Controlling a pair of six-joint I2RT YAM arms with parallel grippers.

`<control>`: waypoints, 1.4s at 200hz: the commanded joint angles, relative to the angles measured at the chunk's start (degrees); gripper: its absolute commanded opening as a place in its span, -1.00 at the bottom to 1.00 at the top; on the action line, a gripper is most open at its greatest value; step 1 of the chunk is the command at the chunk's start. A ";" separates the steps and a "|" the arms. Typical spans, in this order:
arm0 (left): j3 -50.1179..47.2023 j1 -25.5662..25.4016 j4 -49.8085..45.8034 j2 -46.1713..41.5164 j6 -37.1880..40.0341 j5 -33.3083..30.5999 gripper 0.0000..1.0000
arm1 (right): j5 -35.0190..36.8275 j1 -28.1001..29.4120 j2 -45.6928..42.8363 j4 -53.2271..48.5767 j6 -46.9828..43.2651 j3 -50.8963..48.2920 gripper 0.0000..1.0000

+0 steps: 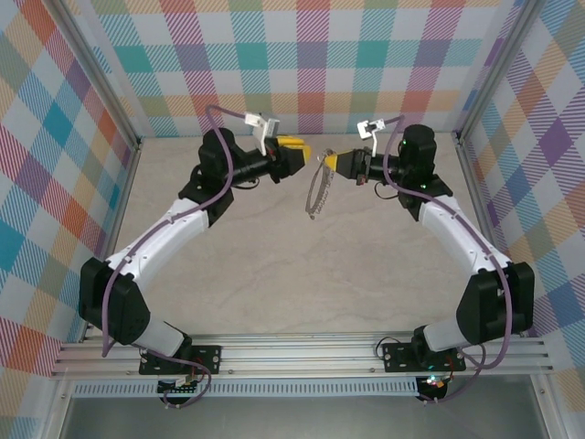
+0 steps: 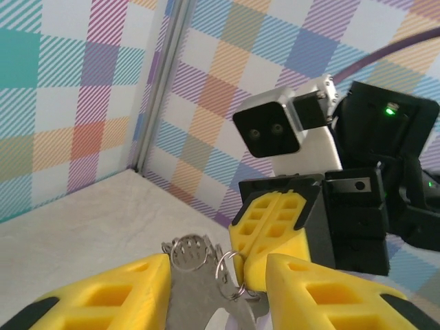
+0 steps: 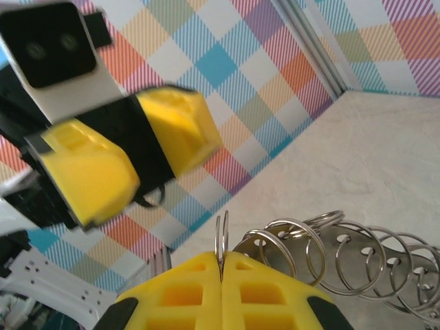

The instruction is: Put the keys on the keyring

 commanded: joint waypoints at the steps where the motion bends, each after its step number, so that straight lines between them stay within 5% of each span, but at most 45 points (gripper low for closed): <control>1: 5.09 2.12 -10.18 0.35 6.97 6.48 -0.17 | -4.51 0.27 1.61 -12.05 -11.85 5.70 -1.00; 32: 12.43 4.12 -19.40 4.14 11.94 13.68 -0.15 | -8.21 0.29 5.20 -20.76 -18.98 11.53 -1.00; 95: 28.10 4.94 -42.10 13.19 22.64 22.74 -0.26 | -12.15 0.28 9.21 -20.69 -19.27 14.79 -1.00; 280: 36.58 5.23 -45.18 22.91 20.06 29.31 -0.34 | -14.12 0.29 9.97 -19.85 -18.97 15.90 -1.00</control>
